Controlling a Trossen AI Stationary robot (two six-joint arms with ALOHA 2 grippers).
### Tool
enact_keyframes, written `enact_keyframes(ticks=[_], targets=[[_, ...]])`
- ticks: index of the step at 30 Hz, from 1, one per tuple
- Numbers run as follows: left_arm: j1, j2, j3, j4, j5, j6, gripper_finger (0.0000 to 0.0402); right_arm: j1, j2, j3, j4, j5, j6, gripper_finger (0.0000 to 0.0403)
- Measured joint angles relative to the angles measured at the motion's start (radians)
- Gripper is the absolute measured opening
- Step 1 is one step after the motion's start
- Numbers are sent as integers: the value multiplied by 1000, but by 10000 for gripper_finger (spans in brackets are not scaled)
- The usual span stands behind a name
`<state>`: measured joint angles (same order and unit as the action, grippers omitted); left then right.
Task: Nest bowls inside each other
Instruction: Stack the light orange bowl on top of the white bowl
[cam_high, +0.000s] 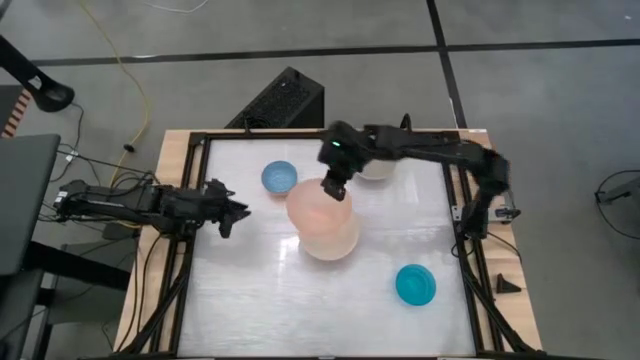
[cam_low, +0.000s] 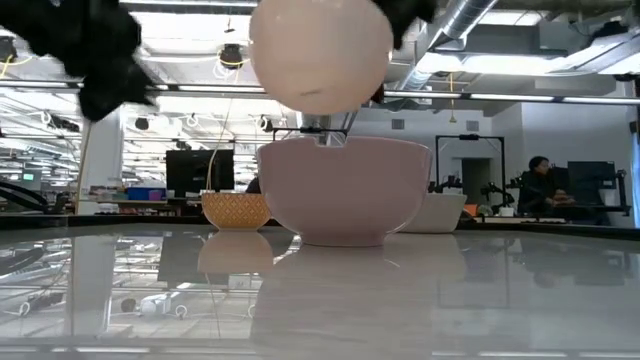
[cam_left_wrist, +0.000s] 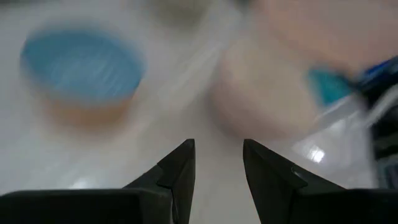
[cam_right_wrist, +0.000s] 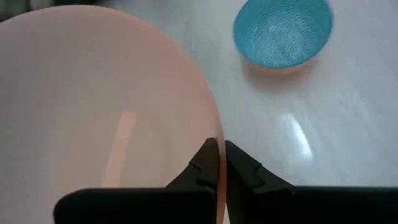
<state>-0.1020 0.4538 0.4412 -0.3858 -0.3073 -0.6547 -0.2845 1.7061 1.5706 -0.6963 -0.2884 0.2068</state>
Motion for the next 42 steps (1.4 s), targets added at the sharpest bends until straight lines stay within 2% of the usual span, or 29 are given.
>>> enact_keyframes(ticks=[2,4,7,10,20,31,35,42], targets=[[1,-5,0,97,-47,86,123,-4,-84,-184,226,0,144,32],[8,-5,0,151,-95,143,123,14,-148,-323,354,27,236,32],[27,-1,0,155,-105,141,123,64,-198,-449,387,130,302,32],[41,4,0,123,-80,106,123,107,-213,-514,388,166,352,32],[48,11,0,106,-72,69,123,213,-214,-524,388,289,415,32],[48,11,0,106,-12,14,123,225,-213,-524,393,369,449,33],[47,11,0,107,-11,-6,123,244,-213,-524,390,427,466,33],[45,11,0,107,-2,-24,123,253,-213,-524,385,468,479,33]])
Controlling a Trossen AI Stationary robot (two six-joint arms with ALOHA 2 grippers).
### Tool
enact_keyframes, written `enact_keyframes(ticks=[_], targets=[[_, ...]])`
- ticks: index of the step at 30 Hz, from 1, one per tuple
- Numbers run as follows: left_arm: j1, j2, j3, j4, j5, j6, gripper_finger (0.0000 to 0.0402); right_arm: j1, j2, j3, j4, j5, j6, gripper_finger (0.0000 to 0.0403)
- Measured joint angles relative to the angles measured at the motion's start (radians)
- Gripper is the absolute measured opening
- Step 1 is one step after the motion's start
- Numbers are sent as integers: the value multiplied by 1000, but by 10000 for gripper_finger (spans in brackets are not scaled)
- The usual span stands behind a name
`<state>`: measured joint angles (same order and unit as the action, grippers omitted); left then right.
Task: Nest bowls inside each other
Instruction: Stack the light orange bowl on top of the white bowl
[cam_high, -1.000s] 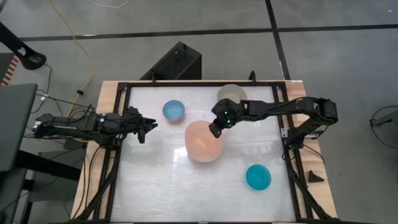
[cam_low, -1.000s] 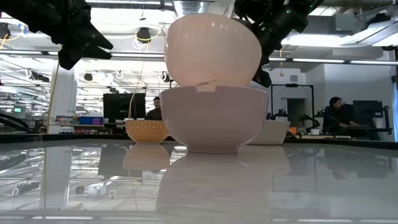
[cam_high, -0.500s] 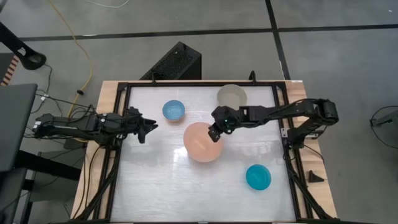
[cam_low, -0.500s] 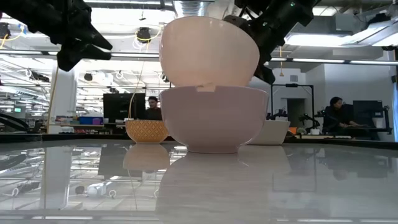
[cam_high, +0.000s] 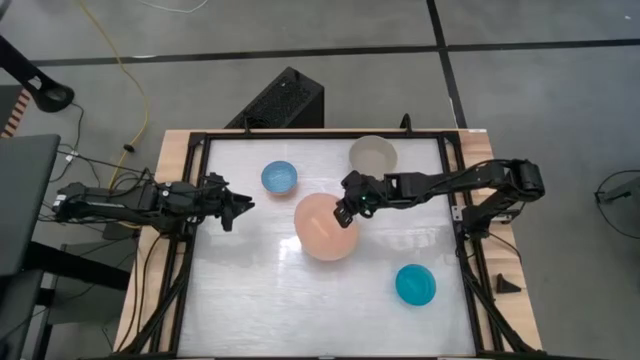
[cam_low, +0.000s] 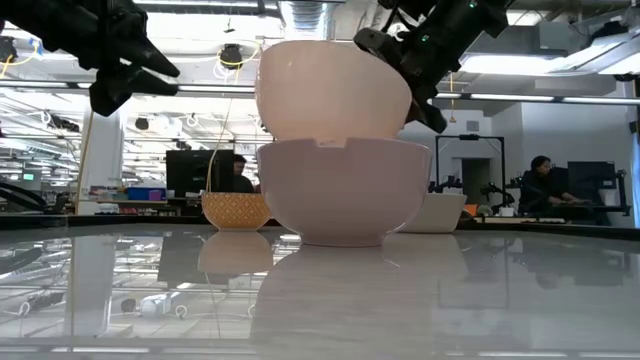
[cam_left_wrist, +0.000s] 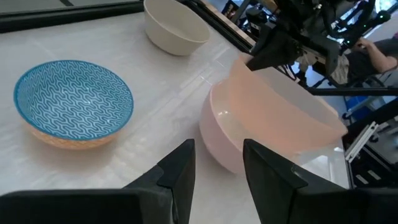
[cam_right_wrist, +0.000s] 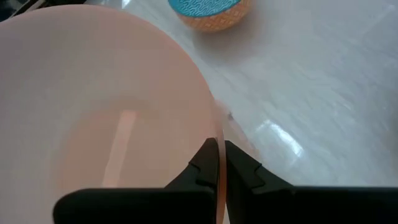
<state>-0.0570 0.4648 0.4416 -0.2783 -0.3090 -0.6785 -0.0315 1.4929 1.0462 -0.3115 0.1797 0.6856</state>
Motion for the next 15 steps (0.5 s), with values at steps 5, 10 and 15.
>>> enact_keyframes(ticks=[5,10,15], targets=[[-2,0,0,0,9,-8,123,1,0,0,-16,9,14,33],[-2,0,0,0,8,-12,123,13,0,-24,-15,46,48,33],[-2,0,0,0,8,-20,123,15,1,-77,12,58,78,38]])
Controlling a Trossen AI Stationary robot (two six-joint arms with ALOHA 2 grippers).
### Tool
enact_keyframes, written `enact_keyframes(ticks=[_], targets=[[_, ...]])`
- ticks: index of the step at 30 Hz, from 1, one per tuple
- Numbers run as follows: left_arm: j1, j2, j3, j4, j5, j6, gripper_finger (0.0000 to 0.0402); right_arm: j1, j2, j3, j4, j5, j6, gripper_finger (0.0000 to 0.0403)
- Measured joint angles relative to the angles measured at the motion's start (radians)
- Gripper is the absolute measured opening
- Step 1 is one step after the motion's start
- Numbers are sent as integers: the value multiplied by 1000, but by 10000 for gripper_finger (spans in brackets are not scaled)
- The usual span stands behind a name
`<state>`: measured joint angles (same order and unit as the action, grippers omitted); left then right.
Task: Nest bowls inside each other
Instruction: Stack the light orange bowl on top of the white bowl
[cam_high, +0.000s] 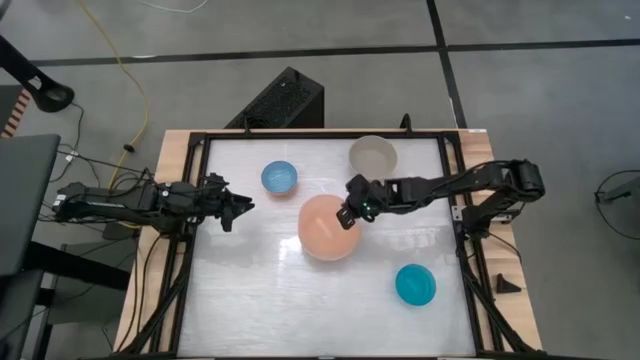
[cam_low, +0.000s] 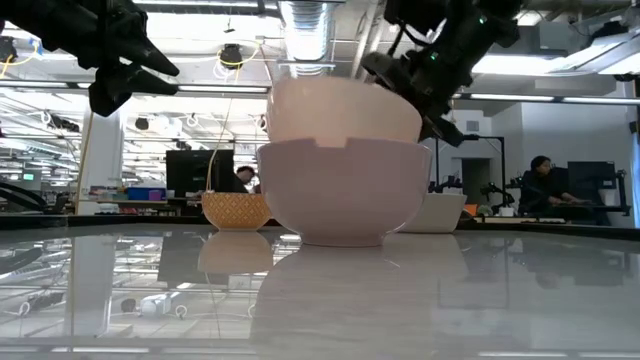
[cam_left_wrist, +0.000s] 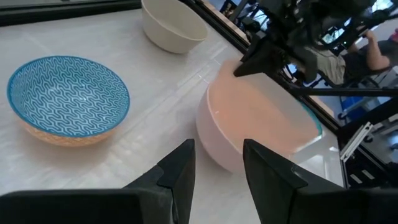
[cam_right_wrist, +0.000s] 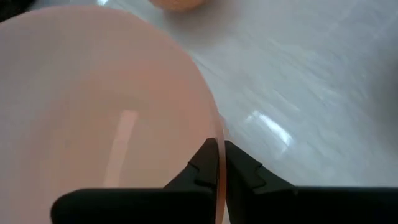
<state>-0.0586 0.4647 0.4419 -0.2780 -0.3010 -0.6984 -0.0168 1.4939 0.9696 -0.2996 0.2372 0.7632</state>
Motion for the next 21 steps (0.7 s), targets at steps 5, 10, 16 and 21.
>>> enact_keyframes(ticks=[5,10,16,21], targets=[[0,0,0,1,-1,-5,123,17,1,-10,5,51,0,76],[0,0,0,7,-7,-6,123,15,1,-10,8,50,1,127],[0,0,0,7,-1,-6,123,6,-19,-9,15,46,5,181],[0,0,0,6,-1,7,123,-18,-71,-8,31,-2,-4,208]])
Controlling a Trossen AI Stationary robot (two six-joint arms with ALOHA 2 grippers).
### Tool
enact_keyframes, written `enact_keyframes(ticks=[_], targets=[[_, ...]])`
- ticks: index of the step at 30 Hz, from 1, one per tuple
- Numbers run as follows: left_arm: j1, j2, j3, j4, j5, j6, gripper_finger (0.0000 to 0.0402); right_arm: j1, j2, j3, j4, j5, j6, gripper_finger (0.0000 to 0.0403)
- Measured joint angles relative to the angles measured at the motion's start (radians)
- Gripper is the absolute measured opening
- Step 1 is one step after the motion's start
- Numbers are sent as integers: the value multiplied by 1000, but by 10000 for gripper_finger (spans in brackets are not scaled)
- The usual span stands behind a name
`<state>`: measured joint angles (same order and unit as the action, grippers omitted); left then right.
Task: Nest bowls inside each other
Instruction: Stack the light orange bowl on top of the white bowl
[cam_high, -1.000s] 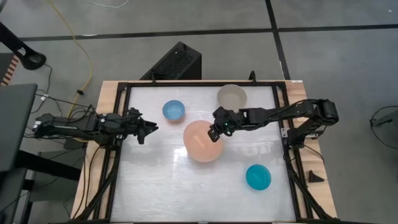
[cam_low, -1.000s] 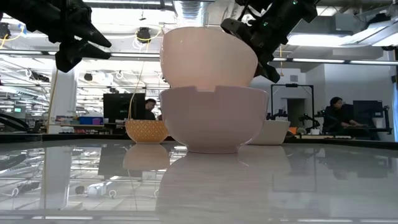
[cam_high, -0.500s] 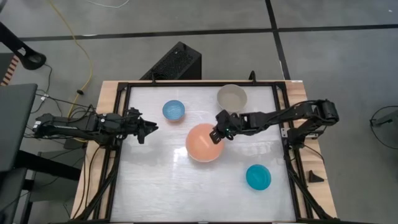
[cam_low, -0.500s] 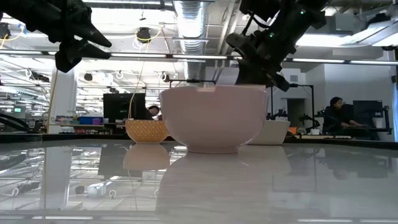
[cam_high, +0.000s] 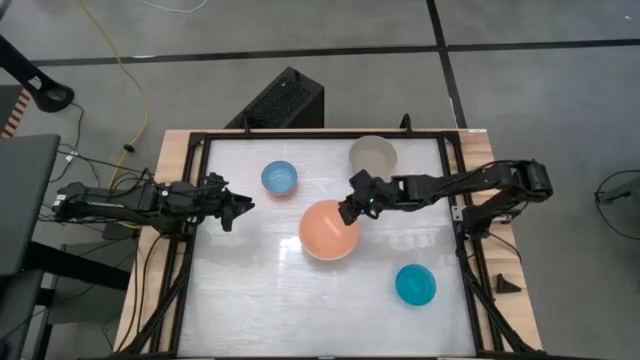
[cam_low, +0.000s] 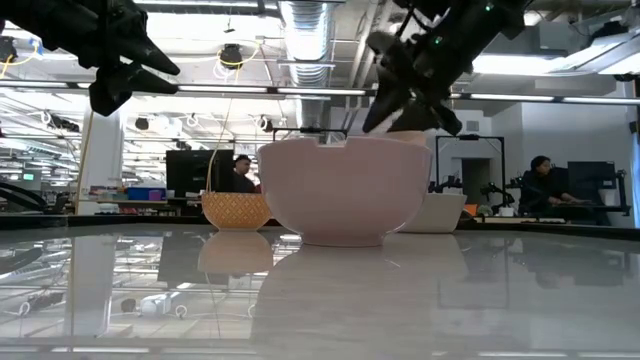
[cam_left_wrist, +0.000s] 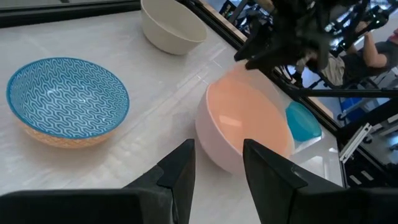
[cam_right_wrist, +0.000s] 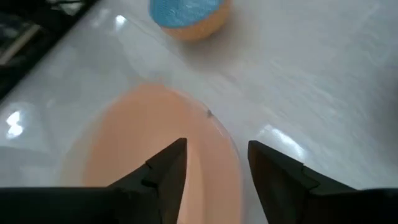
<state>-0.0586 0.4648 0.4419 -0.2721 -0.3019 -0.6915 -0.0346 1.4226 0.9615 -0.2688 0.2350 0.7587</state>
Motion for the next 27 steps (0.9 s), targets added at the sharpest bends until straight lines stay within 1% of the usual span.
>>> enact_keyframes(ticks=[2,4,7,8,10,11,13,18,19,21,23,25,27], targets=[[0,0,0,0,0,6,123,-19,-28,0,0,-26,-5,213],[0,-1,0,0,9,-4,123,-34,-57,0,4,-29,-11,214],[-3,-8,0,0,49,-11,123,-49,-87,0,58,-45,-57,211],[-7,-8,0,0,57,-11,123,-55,-89,0,80,-78,-59,208],[-11,-8,1,-2,55,-22,123,-59,-81,0,137,-181,-78,195],[-11,-6,1,-3,47,-32,123,-54,-68,0,171,-225,-87,184],[-11,-2,1,-4,28,-58,123,-41,-36,0,232,-276,-99,152],[-11,13,1,-7,19,-78,123,-47,57,1,315,-387,-132,39],[-11,16,1,-7,19,-81,123,-56,71,1,309,-404,-130,24],[-12,25,1,-7,21,-82,123,-72,94,0,297,-427,-124,20],[-12,30,1,-9,29,-83,123,-86,105,0,269,-443,-123,30],[-12,33,1,-8,43,-91,123,-96,105,0,220,-440,-127,38],[-12,33,1,-8,48,-95,123,-101,104,0,165,-436,-129,36]])
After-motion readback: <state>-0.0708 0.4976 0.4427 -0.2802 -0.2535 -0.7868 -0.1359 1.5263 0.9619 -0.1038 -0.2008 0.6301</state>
